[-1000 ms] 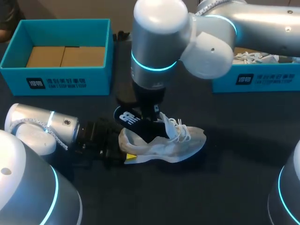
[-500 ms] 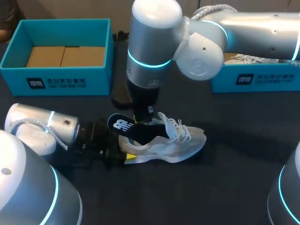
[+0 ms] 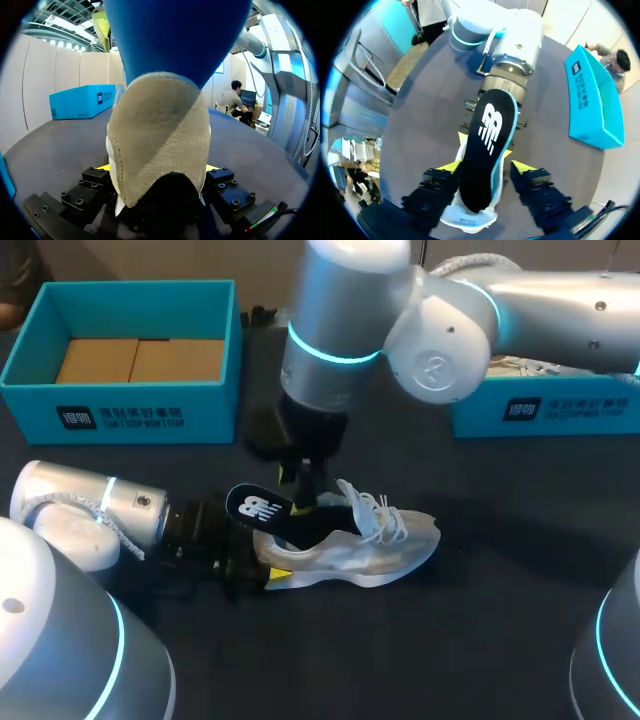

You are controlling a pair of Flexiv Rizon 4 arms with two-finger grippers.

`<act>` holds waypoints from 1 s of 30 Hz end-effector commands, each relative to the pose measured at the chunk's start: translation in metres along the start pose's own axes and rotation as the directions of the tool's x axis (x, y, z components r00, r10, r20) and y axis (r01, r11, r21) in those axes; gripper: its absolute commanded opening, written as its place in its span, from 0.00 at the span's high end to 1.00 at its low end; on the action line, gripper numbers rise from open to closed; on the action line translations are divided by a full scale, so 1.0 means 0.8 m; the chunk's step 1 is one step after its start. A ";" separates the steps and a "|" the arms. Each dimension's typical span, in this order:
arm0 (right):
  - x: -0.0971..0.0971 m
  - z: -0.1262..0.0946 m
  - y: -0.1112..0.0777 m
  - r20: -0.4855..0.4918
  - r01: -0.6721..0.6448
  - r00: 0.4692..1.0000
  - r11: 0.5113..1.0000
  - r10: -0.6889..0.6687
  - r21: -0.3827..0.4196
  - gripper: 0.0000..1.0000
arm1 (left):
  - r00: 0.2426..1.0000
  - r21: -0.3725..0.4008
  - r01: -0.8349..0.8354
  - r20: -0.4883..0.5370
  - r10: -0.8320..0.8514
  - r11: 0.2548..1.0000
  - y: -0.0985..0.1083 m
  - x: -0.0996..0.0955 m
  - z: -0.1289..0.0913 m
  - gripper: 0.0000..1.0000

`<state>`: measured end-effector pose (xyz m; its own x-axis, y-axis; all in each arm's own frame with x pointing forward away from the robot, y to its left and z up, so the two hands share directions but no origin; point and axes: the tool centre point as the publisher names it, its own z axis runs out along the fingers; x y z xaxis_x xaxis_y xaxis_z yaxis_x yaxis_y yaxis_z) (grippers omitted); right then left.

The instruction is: Take the shoe out of the shoebox, open the shoe tongue, remove and reinsert the insole, then place the shoe into the shoebox

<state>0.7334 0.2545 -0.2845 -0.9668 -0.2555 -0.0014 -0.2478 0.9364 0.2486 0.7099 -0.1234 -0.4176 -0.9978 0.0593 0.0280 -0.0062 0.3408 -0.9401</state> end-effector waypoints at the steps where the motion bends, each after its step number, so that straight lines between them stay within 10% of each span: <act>1: 0.000 -0.013 -0.013 0.035 0.006 0.999 0.997 -0.003 -0.075 0.00 | 1.000 -0.002 0.000 0.001 0.000 1.000 0.001 0.001 0.001 1.00; 19: 0.001 -0.010 -0.012 0.024 -0.037 0.999 0.997 0.039 -0.070 0.00 | 1.000 -0.002 0.000 0.001 0.000 1.000 0.001 0.001 0.001 1.00; 30: 0.005 -0.006 -0.005 -0.071 -0.174 0.984 0.964 0.163 -0.202 0.00 | 1.000 -0.002 0.000 0.001 0.000 1.000 0.001 0.001 0.001 1.00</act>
<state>0.7276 0.2524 -0.2756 -0.9887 -0.1175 0.0934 -0.0688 0.9078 0.4138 0.7099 -0.1234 -0.4176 -0.9979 0.0592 0.0280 -0.0062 0.3408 -0.9401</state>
